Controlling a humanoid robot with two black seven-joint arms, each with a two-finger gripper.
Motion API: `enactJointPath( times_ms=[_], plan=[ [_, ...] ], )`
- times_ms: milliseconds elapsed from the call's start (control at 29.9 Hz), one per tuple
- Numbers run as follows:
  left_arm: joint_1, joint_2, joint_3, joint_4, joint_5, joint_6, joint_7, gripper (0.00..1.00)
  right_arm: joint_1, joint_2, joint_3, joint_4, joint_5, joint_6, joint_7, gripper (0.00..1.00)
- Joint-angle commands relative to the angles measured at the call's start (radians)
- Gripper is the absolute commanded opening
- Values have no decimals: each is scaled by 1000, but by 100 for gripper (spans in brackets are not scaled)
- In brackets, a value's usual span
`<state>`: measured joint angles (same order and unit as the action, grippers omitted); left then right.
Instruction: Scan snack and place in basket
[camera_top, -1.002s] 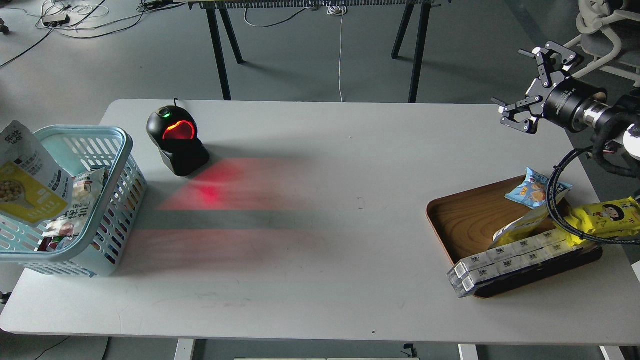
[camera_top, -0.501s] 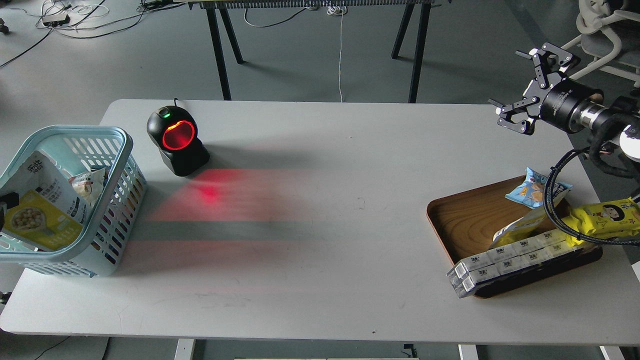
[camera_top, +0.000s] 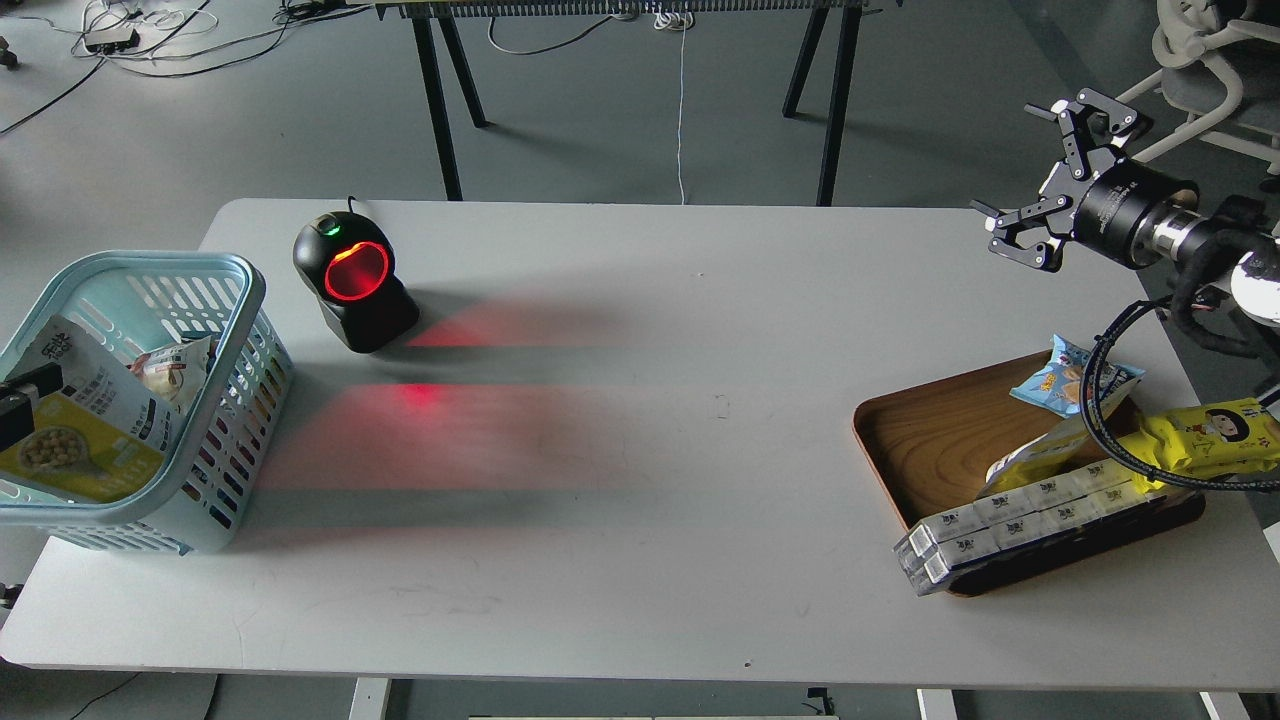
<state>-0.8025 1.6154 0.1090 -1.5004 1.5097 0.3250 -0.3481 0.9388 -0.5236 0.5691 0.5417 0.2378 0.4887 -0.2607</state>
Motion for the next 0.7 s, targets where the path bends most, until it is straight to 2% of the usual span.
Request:
enactJointPath(
  times_ms=[0,167,267,401,501,568,668],
  plan=[
    [-3,5,-95,-1,1,6,3,99,2,0,0,1,0,0,0,100],
    [-3,-6,-283,2,-28,-10,9,99,8,0,0,3,0,0,0,100],
    [0,-38,-402,6,-164,-24,15,99,12,0,0,6,0,0,-2,100],
    [-17,-204,-521,74,-425,-58,26,99,18,-1,2,9,0,0,0,100],
    [-92,-349,-577,153,-574,-167,40,99,29,0,2,9,0,0,0,100],
    [-138,-458,-580,215,-638,-230,66,99,31,0,2,11,0,0,0,100],
    [-182,-613,-584,305,-770,-271,110,99,31,0,3,11,0,0,0,100]
  ],
)
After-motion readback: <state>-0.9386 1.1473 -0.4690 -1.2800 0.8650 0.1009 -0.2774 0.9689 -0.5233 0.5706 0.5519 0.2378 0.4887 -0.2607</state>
